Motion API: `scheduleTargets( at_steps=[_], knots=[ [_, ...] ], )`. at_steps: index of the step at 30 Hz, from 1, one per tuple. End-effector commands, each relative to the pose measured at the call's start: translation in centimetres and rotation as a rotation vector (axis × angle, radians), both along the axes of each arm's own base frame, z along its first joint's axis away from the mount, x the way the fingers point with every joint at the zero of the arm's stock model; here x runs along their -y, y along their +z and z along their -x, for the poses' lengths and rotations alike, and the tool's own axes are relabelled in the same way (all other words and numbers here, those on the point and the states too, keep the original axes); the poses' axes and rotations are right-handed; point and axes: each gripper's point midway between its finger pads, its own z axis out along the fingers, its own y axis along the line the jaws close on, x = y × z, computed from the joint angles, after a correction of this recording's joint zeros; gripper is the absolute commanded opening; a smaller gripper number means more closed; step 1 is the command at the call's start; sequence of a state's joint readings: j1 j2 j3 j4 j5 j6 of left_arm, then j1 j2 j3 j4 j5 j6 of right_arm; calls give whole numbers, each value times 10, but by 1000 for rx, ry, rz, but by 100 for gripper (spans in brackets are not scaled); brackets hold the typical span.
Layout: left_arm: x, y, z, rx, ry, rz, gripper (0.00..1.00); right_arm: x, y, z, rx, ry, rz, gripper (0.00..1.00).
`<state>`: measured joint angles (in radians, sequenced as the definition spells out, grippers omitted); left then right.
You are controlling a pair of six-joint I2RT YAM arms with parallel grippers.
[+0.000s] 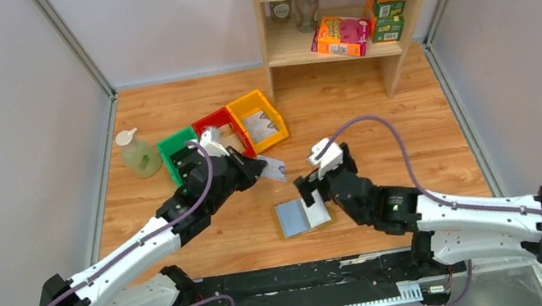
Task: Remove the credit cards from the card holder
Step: Place the credit card in the storage box.
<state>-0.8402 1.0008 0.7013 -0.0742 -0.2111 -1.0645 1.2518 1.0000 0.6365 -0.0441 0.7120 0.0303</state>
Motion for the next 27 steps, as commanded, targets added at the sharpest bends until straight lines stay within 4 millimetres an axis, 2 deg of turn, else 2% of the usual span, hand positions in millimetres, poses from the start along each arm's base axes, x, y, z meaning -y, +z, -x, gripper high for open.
scheduleTargets(
  at_steps=[1, 5, 6, 11, 12, 13, 15, 16, 17, 18, 19, 20, 21, 22, 26, 27],
  knots=[
    [-18, 5, -37, 166, 55, -69, 0, 35, 2, -11, -197, -171, -262, 100],
    [-32, -4, -73, 192, 113, -115, 0, 76, -7, -21, -283, -322, -383, 100],
    [-33, -2, -79, 206, 121, -117, 0, 82, -8, -22, -302, -331, -405, 100],
    [-42, -4, -127, 203, 225, -176, 0, 105, -14, -22, -332, -375, -405, 100],
    [-46, 5, -140, 218, 269, -181, 0, 110, -14, -22, -326, -386, -400, 100],
    [-45, -9, -148, 186, 281, -214, 0, 112, -14, -22, -319, -391, -396, 100],
    [-44, -10, -170, 183, 322, -241, 0, 116, -10, -21, -302, -395, -398, 100],
    [-43, 1, -181, 198, 346, -239, 0, 118, -9, -22, -291, -398, -400, 100],
    [-42, -17, -189, 158, 356, -279, 0, 121, -7, -21, -283, -400, -399, 100],
    [-40, -11, -201, 165, 380, -279, 0, 122, -4, -21, -274, -400, -398, 100],
    [-38, -27, -207, 129, 379, -311, 0, 125, -3, -21, -265, -401, -395, 100],
    [-35, -20, -218, 134, 395, -301, 0, 127, -1, -20, -256, -403, -391, 100],
    [-33, -43, -223, 91, 388, -338, 0, 130, 2, -20, -244, -406, -389, 100],
    [-28, -47, -233, 76, 403, -335, 0, 132, 3, -19, -237, -410, -384, 100],
    [-22, -82, -252, -20, 443, -319, 0, 139, 11, -17, -217, -416, -394, 100],
    [-21, -85, -255, -27, 453, -308, 1, 139, 12, -16, -216, -414, -395, 100]
  ],
)
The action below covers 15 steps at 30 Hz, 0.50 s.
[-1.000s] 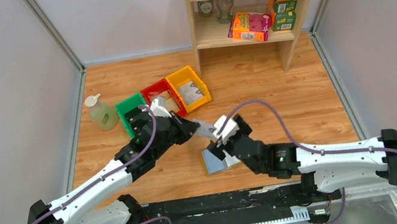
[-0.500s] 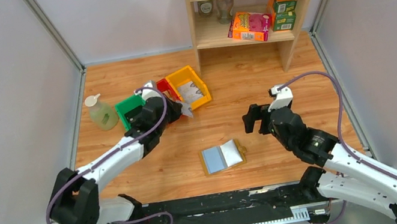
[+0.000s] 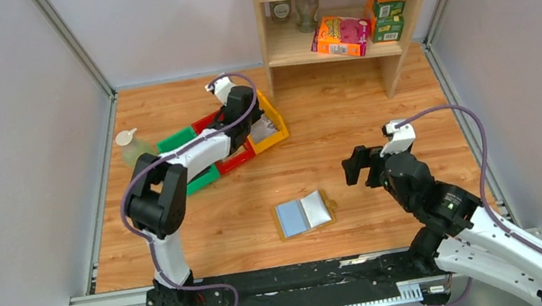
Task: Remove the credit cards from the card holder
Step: Place the credit card in the storage box.
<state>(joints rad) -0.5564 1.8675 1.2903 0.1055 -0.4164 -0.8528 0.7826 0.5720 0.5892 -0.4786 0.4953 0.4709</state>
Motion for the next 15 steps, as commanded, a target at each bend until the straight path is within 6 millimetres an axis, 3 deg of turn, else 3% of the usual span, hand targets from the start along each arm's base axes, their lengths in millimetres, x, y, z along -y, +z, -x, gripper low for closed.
scheduleTargets(
  at_steps=[1, 3, 8, 12, 14, 15],
  knots=[
    [-1, -29, -15, -72, 77, 24, 2, 9, 16, 1, 38, -17, -4, 100],
    [-2, -39, -18, -98, 98, 22, 4, 10, 20, 3, 43, -16, -6, 100],
    [-3, -44, -13, -113, 95, 18, 32, 16, 24, 7, 49, -25, -9, 100],
    [-7, -28, -7, -91, 68, -4, 57, 23, 28, 9, 55, -51, -17, 100],
    [-8, -6, -5, -56, 51, 2, 71, 28, 32, 11, 58, -66, -16, 100],
    [-11, -9, 0, -77, 48, -17, 77, 30, 34, 11, 59, -75, -15, 100]
  ],
)
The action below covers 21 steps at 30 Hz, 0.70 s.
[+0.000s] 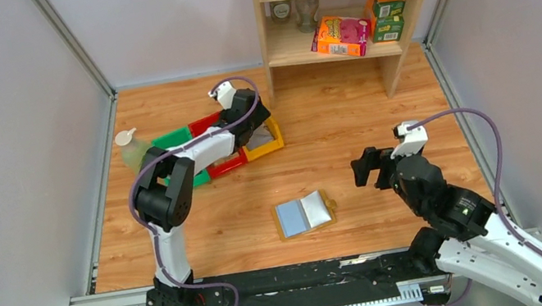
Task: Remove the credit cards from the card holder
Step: Place the credit card in the storage box, then reset both arms
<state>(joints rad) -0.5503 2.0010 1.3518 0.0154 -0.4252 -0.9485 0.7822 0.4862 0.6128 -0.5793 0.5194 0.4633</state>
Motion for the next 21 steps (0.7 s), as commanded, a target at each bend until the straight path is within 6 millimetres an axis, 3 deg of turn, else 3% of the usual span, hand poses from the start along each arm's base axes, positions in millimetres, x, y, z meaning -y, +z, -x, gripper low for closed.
scheduleTargets(
  at_steps=[1, 8, 12, 16, 18, 21],
  knots=[
    [-12, 60, 7, 75, -22, -15, 79, 16, 27, 1, 47, -64, -16, 100],
    [-9, 105, 29, 114, -118, 11, 87, 49, 43, 11, 64, -169, 4, 100],
    [-21, 128, 56, 125, -175, -23, 88, 72, 50, 22, 66, -239, 10, 100],
    [-45, 154, 92, 134, -260, -134, 92, 94, 62, 33, 93, -305, -17, 100],
    [-72, 176, 121, 148, -254, -194, 94, 105, 68, 38, 120, -336, -29, 100],
    [-112, 188, 151, 156, -198, -298, 95, 121, 74, 44, 156, -387, -45, 100]
  ],
)
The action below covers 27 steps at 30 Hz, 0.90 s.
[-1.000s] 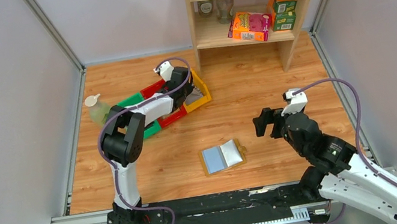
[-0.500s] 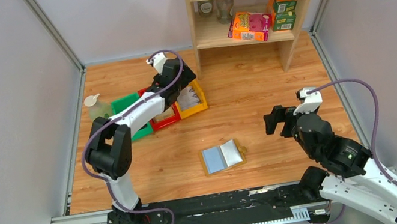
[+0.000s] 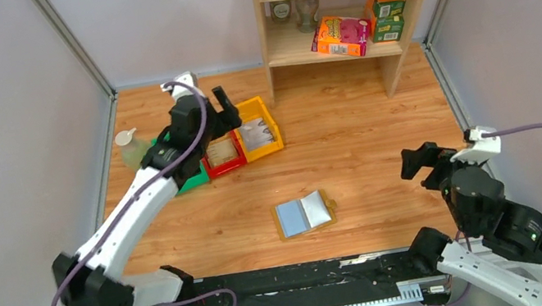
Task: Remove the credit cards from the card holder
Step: Reset both arms
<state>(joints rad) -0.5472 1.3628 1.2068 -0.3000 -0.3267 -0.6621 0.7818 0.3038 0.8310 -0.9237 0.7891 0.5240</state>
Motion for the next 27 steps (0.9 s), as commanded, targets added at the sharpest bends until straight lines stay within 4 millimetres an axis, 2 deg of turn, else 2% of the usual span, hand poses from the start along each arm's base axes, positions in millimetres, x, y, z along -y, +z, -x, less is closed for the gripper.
scheduleTargets(
  at_steps=[1, 2, 3, 4, 5, 6, 7, 8, 9, 12, 14, 18, 21, 27],
  knots=[
    [-76, 30, 59, 53, 80, -208, 95, 37, 15, 12, 69, -136, -25, 100],
    [-86, 34, 66, 64, 103, -222, 98, 40, 16, 13, 78, -146, -26, 100],
    [-105, 39, 83, 91, 143, -236, 98, 43, 16, 14, 88, -153, -28, 100],
    [-113, 42, 90, 104, 159, -244, 98, 46, 16, 15, 99, -160, -30, 100],
    [-127, 48, 106, 141, 173, -256, 98, 49, 16, 17, 110, -172, -36, 100],
    [-136, 45, 114, 149, 175, -283, 98, 51, 14, 18, 117, -177, -38, 100],
    [-148, 54, 129, 185, 191, -273, 98, 53, 13, 18, 123, -183, -41, 100],
    [-156, 48, 136, 182, 198, -306, 98, 54, 12, 19, 131, -189, -46, 100],
    [-168, 54, 149, 215, 225, -297, 98, 55, 12, 20, 143, -191, -60, 100],
    [-196, 50, 177, 260, 282, -318, 98, 57, 16, 21, 172, -186, -86, 100],
    [-208, 43, 191, 280, 305, -318, 98, 58, 16, 23, 181, -188, -92, 100],
    [-222, 30, 209, 325, 359, -239, 98, 59, 15, 24, 190, -188, -104, 100],
    [-223, 19, 212, 340, 377, -189, 98, 58, 16, 23, 193, -181, -102, 100],
    [-229, 20, 216, 349, 400, -193, 98, 59, 15, 23, 196, -183, -105, 100]
  ],
)
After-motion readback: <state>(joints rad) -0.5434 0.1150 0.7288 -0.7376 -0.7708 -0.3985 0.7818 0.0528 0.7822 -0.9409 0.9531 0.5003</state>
